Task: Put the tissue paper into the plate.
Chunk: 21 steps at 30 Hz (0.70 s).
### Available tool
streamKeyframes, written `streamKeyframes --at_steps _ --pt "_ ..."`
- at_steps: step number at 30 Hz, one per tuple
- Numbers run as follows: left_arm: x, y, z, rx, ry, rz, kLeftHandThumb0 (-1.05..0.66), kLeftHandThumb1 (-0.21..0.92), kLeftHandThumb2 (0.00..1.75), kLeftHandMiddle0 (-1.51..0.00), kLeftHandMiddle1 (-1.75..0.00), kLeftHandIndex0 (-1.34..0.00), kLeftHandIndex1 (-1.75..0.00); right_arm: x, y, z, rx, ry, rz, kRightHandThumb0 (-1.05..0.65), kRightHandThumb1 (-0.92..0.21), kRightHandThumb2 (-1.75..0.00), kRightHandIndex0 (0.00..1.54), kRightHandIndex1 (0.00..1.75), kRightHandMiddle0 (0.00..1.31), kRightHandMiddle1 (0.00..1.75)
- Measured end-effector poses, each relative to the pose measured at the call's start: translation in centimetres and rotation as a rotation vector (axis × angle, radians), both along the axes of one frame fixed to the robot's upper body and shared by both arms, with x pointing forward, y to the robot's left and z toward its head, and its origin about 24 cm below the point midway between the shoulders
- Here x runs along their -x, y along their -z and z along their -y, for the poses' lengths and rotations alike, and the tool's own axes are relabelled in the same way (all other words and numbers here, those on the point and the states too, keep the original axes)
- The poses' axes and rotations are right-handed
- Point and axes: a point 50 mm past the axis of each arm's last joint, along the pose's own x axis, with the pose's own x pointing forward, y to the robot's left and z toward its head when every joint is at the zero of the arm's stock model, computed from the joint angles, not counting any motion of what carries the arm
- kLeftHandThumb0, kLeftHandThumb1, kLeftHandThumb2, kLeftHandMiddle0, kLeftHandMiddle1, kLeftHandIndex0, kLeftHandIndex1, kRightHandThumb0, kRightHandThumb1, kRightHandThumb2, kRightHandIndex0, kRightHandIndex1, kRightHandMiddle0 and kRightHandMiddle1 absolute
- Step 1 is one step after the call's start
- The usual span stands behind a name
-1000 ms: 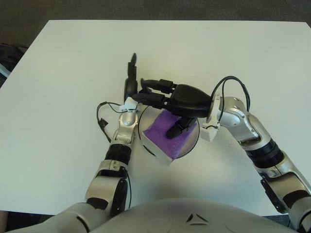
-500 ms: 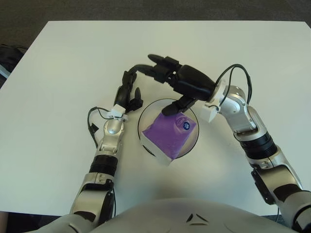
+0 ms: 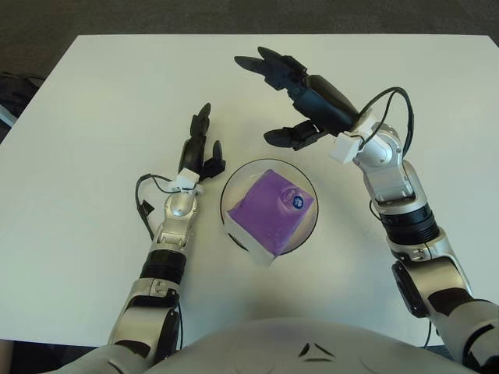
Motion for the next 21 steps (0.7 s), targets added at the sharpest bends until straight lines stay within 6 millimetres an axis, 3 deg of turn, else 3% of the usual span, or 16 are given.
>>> streamKeyframes --at_steps 21 --pt "-0.7 0.0 -0.3 0.008 -0.025 0.01 -0.82 0.92 0.87 -0.09 -0.14 0.0 -0.3 -1.6 -1.6 2.1 -0.138 0.126 -0.068 -0.95 -0.92 -0.65 0.18 0.13 0.0 0.48"
